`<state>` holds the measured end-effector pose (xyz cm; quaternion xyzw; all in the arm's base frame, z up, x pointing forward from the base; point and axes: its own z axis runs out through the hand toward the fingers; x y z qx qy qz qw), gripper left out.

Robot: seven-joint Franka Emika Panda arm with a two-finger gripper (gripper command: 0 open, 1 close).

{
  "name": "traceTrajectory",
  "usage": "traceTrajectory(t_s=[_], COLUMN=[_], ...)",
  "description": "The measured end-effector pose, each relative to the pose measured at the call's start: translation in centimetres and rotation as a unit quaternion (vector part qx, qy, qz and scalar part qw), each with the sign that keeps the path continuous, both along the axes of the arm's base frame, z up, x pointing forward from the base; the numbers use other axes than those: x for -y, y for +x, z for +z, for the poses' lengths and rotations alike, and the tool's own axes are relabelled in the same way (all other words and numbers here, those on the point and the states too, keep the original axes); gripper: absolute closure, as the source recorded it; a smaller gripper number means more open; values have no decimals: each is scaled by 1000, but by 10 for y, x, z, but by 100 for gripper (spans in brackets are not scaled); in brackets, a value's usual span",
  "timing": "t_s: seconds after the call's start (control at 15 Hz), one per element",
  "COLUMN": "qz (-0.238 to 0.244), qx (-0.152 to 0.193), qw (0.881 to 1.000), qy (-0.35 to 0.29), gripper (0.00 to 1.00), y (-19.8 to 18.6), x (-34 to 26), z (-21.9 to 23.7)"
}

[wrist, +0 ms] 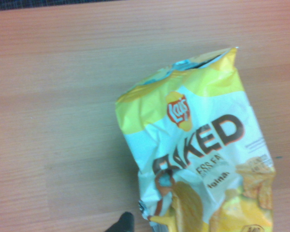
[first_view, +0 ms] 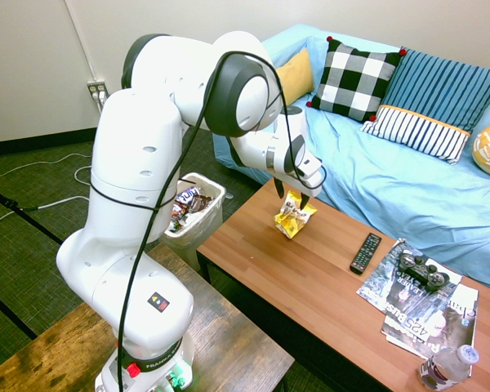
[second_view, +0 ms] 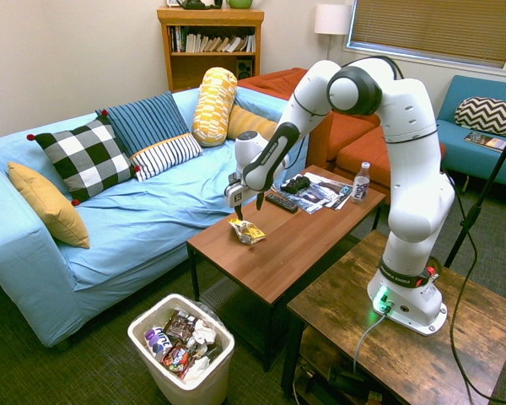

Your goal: Throw the chip bag in the trash bin

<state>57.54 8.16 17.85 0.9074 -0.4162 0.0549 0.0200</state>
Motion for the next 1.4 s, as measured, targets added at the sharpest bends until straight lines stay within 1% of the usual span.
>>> traceTrajectory(t_s=[0.47,0.53,0.8,1.4], qz=[-13,-15,-20,-19], qx=[-22,-24,-27,-32], qw=[1000,1000,999,999], qy=[-6,-6,-2,16], gripper=[0,100,100,100], y=[18,21,29,30], x=[7,5,5,9], z=[-52,-59,-73,-76])
